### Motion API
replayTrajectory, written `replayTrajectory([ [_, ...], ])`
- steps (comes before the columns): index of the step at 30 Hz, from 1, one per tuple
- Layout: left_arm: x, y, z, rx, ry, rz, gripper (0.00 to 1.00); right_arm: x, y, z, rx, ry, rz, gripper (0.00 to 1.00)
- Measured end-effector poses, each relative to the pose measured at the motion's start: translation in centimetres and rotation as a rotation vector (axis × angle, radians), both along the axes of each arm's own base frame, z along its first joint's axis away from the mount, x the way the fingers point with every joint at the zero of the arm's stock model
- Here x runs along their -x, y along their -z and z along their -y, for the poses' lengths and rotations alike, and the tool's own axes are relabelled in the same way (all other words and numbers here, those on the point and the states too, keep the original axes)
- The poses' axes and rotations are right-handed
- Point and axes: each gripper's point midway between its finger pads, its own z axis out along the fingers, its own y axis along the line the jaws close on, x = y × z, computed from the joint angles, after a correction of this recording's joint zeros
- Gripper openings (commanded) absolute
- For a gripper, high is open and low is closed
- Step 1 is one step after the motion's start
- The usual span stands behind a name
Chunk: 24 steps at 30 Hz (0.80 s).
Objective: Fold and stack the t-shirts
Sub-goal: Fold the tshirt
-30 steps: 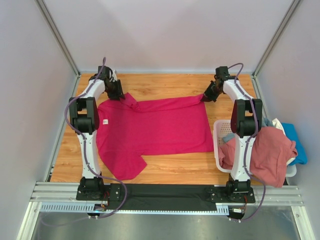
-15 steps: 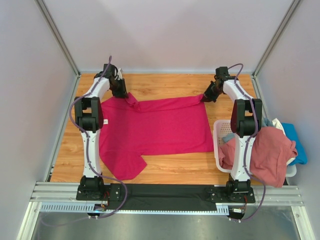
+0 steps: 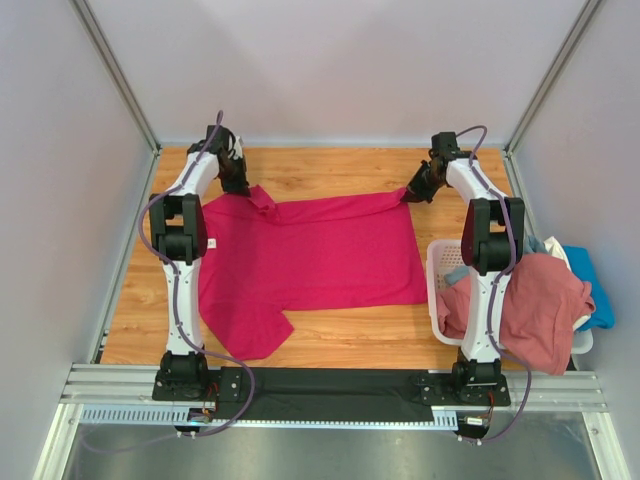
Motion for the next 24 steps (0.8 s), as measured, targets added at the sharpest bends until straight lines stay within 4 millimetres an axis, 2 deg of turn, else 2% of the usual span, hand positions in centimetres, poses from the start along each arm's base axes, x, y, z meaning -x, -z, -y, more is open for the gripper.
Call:
replayTrajectory([
  [6, -0.6, -1.6, -0.4, -0.018, -0.015, 0.026, 0.00, -0.2, -0.2, -0.1, -0.008, -0.003, 0.006, 0.00],
  [10, -1.2, -3.7, -0.5, -0.026, -0.024, 0.059, 0.00, -0.4, -0.2, -0.2, -0.018, -0.007, 0.007, 0.00],
  [17, -1.1, -9.8, -1.6, -0.023, -0.076, 0.147, 0.00, -0.7, -0.9, -0.5, -0.043, -0.014, 0.019, 0.00],
  [24, 0.6, -16.2, -4.8, -0.030, -0.171, 0.224, 0.00, -0.6, -1.2, -0.9, -0.068, -0.025, 0.020, 0.00],
])
